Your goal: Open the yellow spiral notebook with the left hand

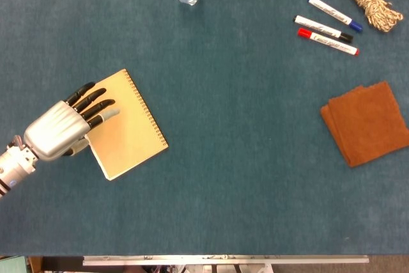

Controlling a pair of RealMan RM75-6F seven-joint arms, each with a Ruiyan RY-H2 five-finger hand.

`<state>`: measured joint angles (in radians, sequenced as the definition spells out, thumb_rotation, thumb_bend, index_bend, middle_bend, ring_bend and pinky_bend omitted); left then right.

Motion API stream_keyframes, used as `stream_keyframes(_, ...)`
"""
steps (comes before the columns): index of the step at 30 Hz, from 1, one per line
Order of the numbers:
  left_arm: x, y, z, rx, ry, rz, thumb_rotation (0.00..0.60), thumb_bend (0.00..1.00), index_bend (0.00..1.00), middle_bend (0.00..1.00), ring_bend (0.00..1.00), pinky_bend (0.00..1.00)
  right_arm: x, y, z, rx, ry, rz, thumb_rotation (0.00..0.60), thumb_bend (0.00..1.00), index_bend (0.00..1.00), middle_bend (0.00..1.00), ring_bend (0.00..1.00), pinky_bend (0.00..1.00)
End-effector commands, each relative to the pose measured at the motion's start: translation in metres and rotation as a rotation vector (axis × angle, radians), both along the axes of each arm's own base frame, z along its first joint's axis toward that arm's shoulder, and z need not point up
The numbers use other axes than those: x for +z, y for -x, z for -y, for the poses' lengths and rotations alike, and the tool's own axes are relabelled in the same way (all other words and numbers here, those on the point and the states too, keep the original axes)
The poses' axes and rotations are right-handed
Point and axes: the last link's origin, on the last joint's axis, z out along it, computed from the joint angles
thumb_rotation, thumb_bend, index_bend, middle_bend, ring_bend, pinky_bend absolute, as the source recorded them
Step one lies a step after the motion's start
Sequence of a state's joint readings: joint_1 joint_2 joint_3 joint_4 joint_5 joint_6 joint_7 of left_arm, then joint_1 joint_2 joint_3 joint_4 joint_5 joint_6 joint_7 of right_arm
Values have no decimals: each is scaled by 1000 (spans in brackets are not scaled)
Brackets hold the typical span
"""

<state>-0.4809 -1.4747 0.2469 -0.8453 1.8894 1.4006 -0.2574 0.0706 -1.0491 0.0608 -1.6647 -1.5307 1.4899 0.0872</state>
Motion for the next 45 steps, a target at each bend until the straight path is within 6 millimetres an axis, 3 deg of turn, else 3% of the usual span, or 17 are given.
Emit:
stream_keyframes(1, -11, 7, 9, 2, 19, 54, 600, 262, 121, 128, 0, 0, -1, -1, 0, 0, -3, -1, 600, 192, 378, 298, 185, 298)
stream_keyframes(26, -22, 31, -4, 34, 2, 8, 600, 262, 127, 129, 0, 0, 0, -8, -3, -12, 9, -23, 600, 192, 378, 298, 185, 298)
stream_keyframes(45, -29, 29, -9, 54, 9, 15, 600, 262, 129, 128, 0, 0, 1, -7, -4, -19, 18, -24, 600, 191, 378, 298, 185, 298)
